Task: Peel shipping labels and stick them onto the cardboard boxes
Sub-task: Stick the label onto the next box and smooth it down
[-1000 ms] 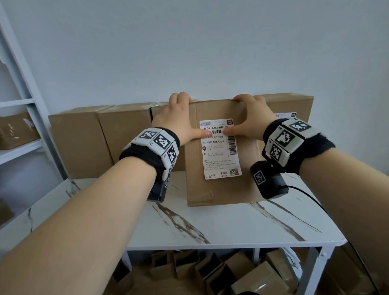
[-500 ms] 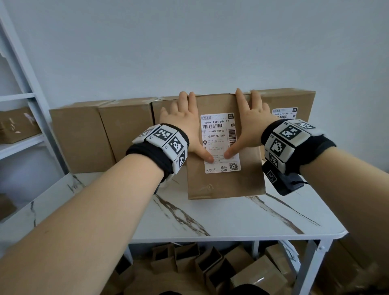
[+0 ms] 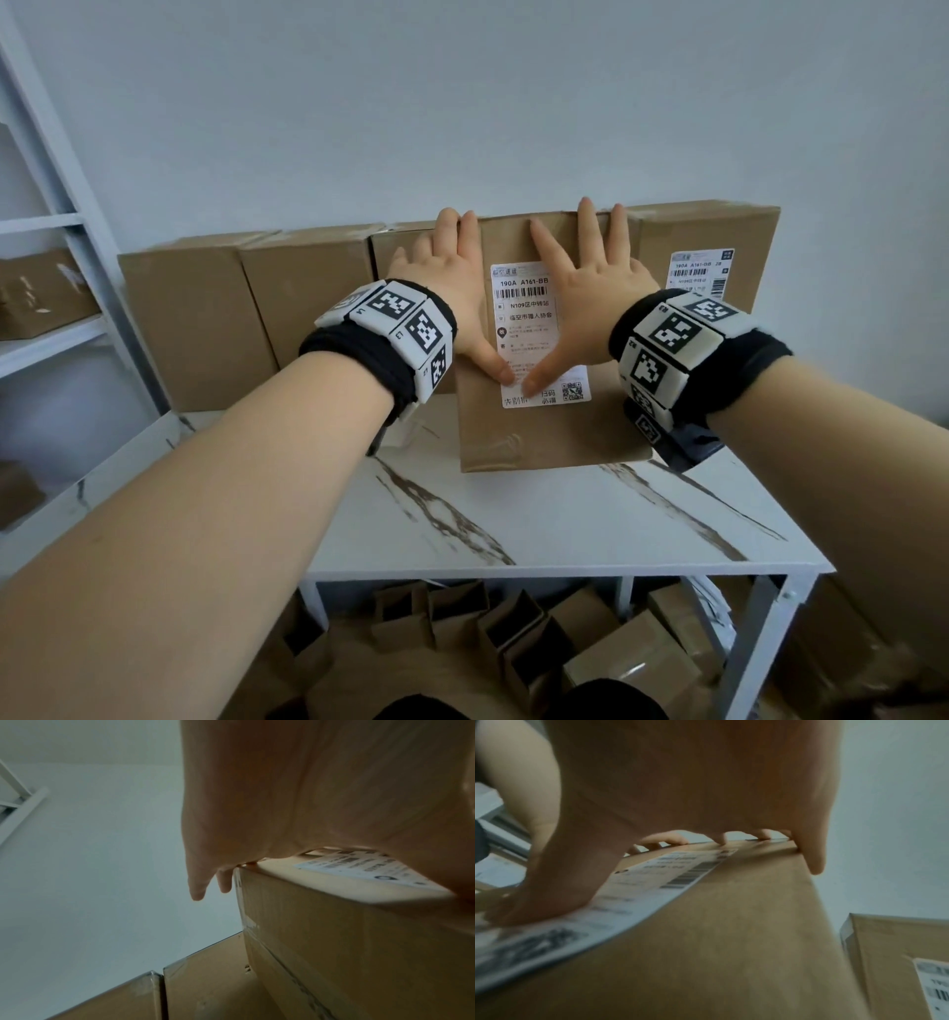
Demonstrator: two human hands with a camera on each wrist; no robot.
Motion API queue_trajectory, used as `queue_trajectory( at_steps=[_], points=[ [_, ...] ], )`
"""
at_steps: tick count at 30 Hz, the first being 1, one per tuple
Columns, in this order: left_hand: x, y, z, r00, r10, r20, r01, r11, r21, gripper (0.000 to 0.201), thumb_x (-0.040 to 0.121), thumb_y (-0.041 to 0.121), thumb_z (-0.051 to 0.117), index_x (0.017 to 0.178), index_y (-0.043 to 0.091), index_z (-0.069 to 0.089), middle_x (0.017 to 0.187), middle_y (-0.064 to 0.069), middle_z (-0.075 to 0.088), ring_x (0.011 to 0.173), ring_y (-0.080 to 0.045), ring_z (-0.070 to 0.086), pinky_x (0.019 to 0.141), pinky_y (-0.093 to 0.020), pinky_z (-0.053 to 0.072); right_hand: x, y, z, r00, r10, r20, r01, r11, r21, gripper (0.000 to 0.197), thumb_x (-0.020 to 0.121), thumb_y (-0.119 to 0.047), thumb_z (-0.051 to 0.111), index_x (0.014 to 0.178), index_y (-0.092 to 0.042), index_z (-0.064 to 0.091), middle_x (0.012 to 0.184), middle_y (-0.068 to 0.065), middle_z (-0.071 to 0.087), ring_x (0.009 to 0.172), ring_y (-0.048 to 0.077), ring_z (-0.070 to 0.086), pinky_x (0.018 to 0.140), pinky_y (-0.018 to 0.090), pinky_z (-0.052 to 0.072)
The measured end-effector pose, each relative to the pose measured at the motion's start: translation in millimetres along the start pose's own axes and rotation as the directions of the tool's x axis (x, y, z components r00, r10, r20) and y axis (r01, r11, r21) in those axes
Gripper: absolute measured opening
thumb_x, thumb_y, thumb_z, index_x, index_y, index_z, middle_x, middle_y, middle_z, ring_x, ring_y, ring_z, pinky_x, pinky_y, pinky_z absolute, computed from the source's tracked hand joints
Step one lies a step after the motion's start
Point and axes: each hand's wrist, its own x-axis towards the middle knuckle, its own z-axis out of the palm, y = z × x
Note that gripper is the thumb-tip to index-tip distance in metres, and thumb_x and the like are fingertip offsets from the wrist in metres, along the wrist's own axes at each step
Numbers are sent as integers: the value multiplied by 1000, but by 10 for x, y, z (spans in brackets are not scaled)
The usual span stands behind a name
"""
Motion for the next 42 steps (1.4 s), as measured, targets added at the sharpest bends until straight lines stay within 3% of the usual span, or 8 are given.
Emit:
queue_trajectory(
  at_steps=[9, 18, 25, 32, 34, 38, 42],
  points=[
    [30, -20, -6, 1000, 3, 3, -2, 1000, -29, 160, 34, 64, 84, 148, 8, -13, 156, -9, -8, 143, -32, 12, 116, -45, 20, -99, -88, 159, 1000, 7, -28, -7, 1000, -1, 146, 38, -84, 66, 145, -35, -20, 152, 13, -32, 141, 34, -27, 113, 55, 16],
    [45, -14, 5, 1000, 1, 12, 0, 999, -44, 161, 32, 63, 85, 148, 10, -13, 157, -7, -11, 143, -32, 13, 116, -46, 22, -105, 112, 81, 997, -73, 34, 72, 996, 47, 143, 46, -48, 88, 147, -37, -13, 154, 6, -29, 141, 28, -27, 112, 55, 22],
    [31, -18, 7, 1000, 3, 15, -2, 998, -58, 161, 33, 62, 85, 148, 10, -14, 157, -6, -14, 144, -31, 11, 116, -45, 21, -115, 214, 16, 993, -107, 45, 104, 992, 71, 138, 52, -30, 90, 149, -31, -7, 155, 5, -25, 143, 27, -23, 118, 47, 8],
    [50, -32, 14, 1000, 3, 17, -2, 998, -56, 161, 33, 64, 84, 148, 10, -15, 157, -6, -15, 144, -31, 11, 116, -45, 22, -68, 218, 129, 995, -94, -46, 102, 970, 219, 118, 64, -47, 80, 149, -34, 0, 156, -3, -21, 143, 19, -23, 118, 47, 9],
    [46, -32, 20, 1000, 5, 16, -4, 999, -54, 161, 34, 64, 84, 148, 10, -16, 157, -6, -15, 144, -30, 11, 116, -45, 22, -63, 214, 151, 994, -92, -64, 105, 965, 239, 117, 65, -45, 79, 150, -34, 0, 157, -3, -21, 143, 19, -24, 119, 47, 9],
    [40, -36, 19, 1000, 7, 13, -6, 998, -66, 161, 34, 64, 84, 148, 10, -16, 157, -6, -16, 145, -30, 9, 116, -44, 21, -90, 235, 137, 992, -126, -14, 127, 982, 139, 135, 52, -47, 86, 149, -32, -6, 155, 0, -25, 142, 23, -25, 116, 46, 6],
    [36, -29, 19, 1000, 5, 11, -4, 998, -59, 159, 36, 63, 84, 148, 10, -15, 157, -6, -16, 144, -30, 12, 116, -43, 22, -65, 285, 144, 990, -124, -65, 136, 965, 225, 117, 63, -40, 82, 150, -32, 4, 158, -3, -17, 145, 19, -18, 117, 42, 6]
  ],
)
